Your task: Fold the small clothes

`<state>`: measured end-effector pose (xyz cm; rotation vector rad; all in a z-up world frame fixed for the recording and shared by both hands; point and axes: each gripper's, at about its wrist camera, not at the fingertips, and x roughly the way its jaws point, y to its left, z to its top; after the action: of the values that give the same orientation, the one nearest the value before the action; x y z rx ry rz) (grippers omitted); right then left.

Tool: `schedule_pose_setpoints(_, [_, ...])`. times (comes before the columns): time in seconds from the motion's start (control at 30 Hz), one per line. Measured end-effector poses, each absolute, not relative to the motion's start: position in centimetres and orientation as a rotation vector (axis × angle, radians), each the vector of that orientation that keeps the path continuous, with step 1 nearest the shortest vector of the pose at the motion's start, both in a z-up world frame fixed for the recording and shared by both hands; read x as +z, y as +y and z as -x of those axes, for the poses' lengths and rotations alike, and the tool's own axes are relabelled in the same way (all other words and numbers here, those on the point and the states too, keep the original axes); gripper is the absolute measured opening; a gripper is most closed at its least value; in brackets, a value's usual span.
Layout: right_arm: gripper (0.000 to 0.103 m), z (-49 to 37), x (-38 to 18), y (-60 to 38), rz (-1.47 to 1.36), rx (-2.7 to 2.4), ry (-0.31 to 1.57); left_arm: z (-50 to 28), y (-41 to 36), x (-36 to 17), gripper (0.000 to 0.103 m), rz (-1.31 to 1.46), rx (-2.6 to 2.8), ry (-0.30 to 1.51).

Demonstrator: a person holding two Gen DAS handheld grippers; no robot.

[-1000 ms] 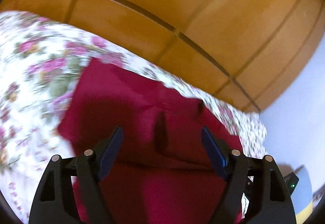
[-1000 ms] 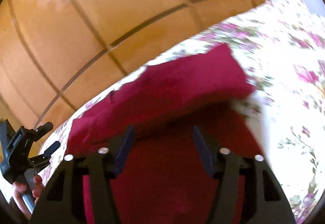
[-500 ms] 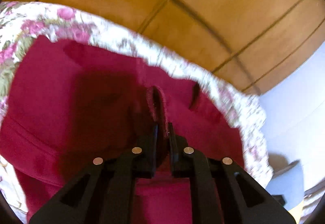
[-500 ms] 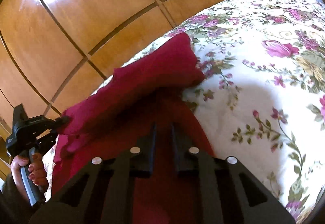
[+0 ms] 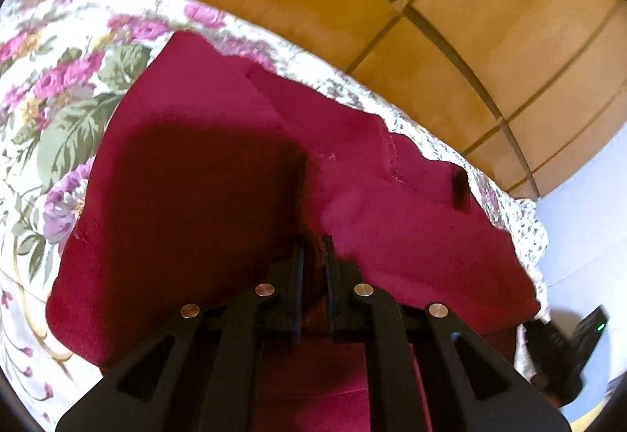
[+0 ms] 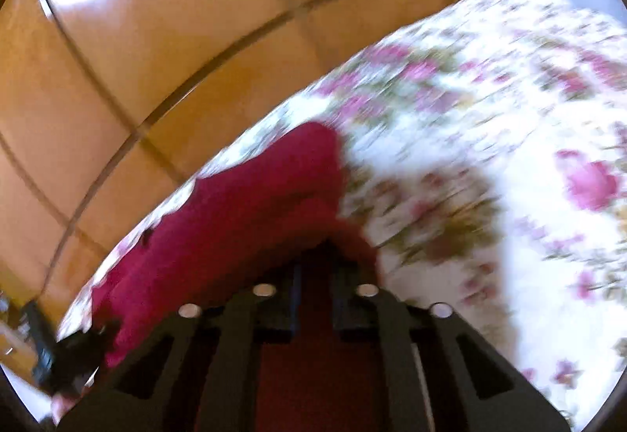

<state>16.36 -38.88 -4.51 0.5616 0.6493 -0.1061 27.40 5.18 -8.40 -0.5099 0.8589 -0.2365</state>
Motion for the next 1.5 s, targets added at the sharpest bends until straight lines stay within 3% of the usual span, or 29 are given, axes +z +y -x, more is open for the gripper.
schedule_pose_setpoints(0.13, [0.0,-15.4,-7.1,-40.2,-0.674,-0.188,0.698,-27.3,4.7,-8.5,0.009,0.468,-0.245,0.841])
schedule_pose_setpoints(0.23, [0.0,-14.7,-6.1,-39.9,-0.647,-0.165,0.693,-27.3,5.0,-8.7,0.01,0.484,-0.253,0.829])
schedule_pose_setpoints(0.27, [0.005,-14.1,-5.8,-39.8,-0.638,-0.142,0.687,-27.3,5.2,-8.8,0.01,0.497,-0.259,0.825])
schedule_pose_setpoints(0.37, [0.013,-11.8,-4.4,-38.8,-0.531,-0.121,0.657,-26.9,5.4,-8.8,0.027,0.53,-0.316,0.801])
schedule_pose_setpoints(0.43, [0.013,-11.6,-3.1,-38.0,-0.484,-0.092,0.623,-26.5,4.9,-8.3,0.051,0.519,-0.358,0.773])
schedule_pose_setpoints(0.53, [0.013,-13.7,-1.3,-36.7,-0.413,-0.041,0.601,-25.9,3.9,-7.6,0.067,0.459,-0.366,0.741])
schedule_pose_setpoints(0.67, [0.012,-19.0,-2.2,-36.5,-0.415,-0.013,0.689,-26.1,3.9,-7.8,0.067,0.473,-0.361,0.75])
schedule_pose_setpoints(0.73, [0.0,-21.1,-4.0,-37.1,-0.366,-0.092,0.776,-26.2,3.7,-7.9,0.067,0.456,-0.351,0.761])
schedule_pose_setpoints(0.97, [0.0,-19.4,-6.5,-41.9,-0.536,-0.258,0.778,-26.7,2.9,-8.3,0.067,0.396,-0.323,0.79])
schedule_pose_setpoints(1.17, [0.02,-17.2,-2.3,-38.7,-0.367,-0.145,0.631,-26.6,2.9,-8.3,0.067,0.391,-0.319,0.791])
schedule_pose_setpoints(1.3, [0.03,-19.2,-3.4,-36.5,-0.32,-0.068,0.731,-27.0,1.9,-7.4,0.07,0.339,-0.284,0.835])
schedule_pose_setpoints(1.33, [0.032,-19.9,-4.6,-35.8,-0.291,-0.041,0.788,-27.1,1.4,-7.0,0.068,0.329,-0.274,0.845])
schedule_pose_setpoints(1.37, [0.032,-19.6,-5.0,-34.9,-0.258,-0.033,0.798,-27.1,1.0,-6.6,0.06,0.33,-0.291,0.845])
schedule_pose_setpoints(1.4, [0.033,-19.5,-4.6,-34.7,-0.243,-0.035,0.783,-27.1,0.5,-6.3,0.024,0.315,-0.306,0.85])
schedule_pose_setpoints(1.43, [0.035,-19.2,-3.9,-34.9,-0.253,-0.024,0.758,-27.4,-0.3,-6.1,0.006,0.248,-0.281,0.874])
schedule_pose_setpoints(1.5, [0.035,-18.3,-2.9,-35.5,-0.293,-0.015,0.69,-27.5,-0.2,-6.2,0.006,0.24,-0.264,0.868])
